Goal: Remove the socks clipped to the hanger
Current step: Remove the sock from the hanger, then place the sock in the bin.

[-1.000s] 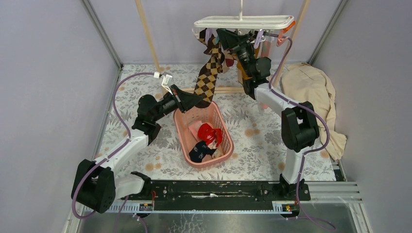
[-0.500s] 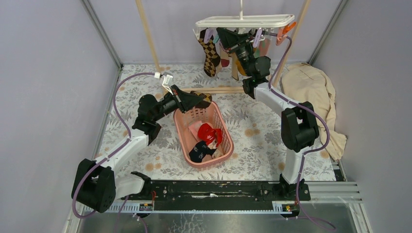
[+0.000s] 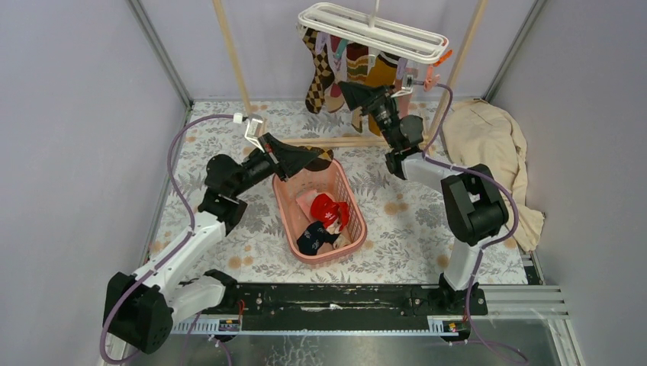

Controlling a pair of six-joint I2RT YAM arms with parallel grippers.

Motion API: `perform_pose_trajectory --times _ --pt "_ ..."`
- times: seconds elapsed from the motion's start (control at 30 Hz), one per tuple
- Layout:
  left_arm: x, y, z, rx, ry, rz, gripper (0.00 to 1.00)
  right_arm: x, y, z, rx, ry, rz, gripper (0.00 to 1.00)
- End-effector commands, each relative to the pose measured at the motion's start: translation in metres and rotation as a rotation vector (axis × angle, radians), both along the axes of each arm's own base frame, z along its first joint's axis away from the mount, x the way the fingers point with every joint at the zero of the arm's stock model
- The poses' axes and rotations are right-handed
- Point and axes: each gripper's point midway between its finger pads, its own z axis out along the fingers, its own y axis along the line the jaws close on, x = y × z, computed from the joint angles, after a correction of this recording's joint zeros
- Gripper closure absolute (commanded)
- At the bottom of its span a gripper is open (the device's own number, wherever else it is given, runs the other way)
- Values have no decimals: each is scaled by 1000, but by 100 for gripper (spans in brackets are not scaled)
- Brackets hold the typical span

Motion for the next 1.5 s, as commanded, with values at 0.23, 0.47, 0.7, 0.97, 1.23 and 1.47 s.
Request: perform_pose_trajectory --times 0.23,0.47,0.7,0.97,1.23,1.47 --pt "-73 -15 70 -54 -126 -120 100 -96 -35 -29 -49 37 22 5" --pt "-102 -27 60 -20 -81 -141 100 -150 -47 -91 -226 247 75 4" --pt "-73 -51 -59 140 107 -5 100 -202 -69 -141 -337 349 84 5" --pt "-29 -16 -172 301 269 337 63 -212 -83 -150 -451 372 27 5" --pt "-15 0 -184 359 280 453 1 -190 -95 -170 -475 423 -87 5" --pt "-30 8 -131 232 219 437 1 -158 -126 -161 -467 436 -321 5"
